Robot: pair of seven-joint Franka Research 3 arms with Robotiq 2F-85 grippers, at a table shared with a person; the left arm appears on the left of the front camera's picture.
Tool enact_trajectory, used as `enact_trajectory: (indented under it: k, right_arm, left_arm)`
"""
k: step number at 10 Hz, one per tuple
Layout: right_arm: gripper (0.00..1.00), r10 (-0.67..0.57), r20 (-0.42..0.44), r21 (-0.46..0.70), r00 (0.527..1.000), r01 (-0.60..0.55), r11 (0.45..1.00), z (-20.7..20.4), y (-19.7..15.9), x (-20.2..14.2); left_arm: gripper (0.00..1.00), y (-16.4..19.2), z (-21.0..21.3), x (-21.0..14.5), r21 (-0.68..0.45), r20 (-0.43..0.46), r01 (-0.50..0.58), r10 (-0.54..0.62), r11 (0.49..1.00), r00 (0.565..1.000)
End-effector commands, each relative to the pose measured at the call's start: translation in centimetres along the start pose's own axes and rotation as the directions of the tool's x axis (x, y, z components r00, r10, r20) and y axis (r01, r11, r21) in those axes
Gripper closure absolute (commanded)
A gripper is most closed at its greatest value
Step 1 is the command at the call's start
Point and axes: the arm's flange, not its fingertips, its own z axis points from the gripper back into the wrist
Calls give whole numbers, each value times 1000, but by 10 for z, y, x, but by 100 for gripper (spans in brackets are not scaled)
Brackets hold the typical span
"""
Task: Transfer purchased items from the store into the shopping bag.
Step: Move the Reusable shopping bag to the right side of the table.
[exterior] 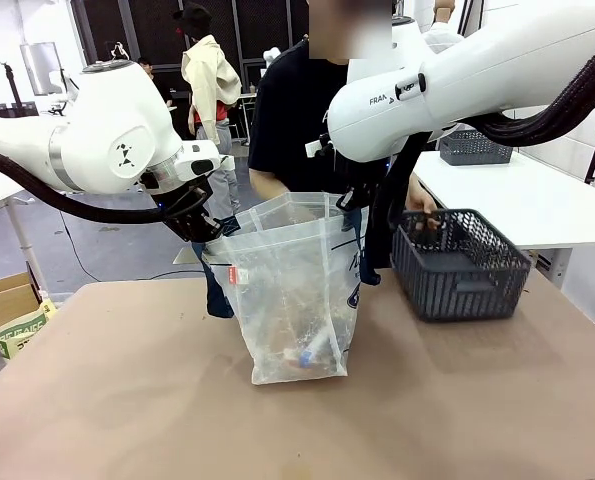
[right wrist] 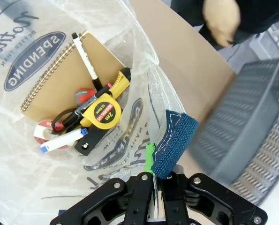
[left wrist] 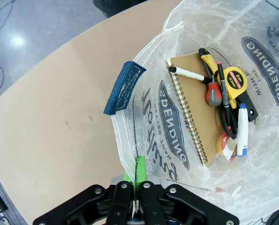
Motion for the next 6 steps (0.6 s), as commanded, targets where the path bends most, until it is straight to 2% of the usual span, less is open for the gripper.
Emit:
enact_trajectory:
  k: [1,6]
  right_arm:
    - [100,0,0,0,1000,0,1000,0,0,0]
    - [100,-52,-6,-33,999,51,998,1,21,13]
  left_arm:
    - [100,0,0,0,0,0,0,0,1000,1000]
    - [100,-17,10,12,-5,49,17,-17,1000,999]
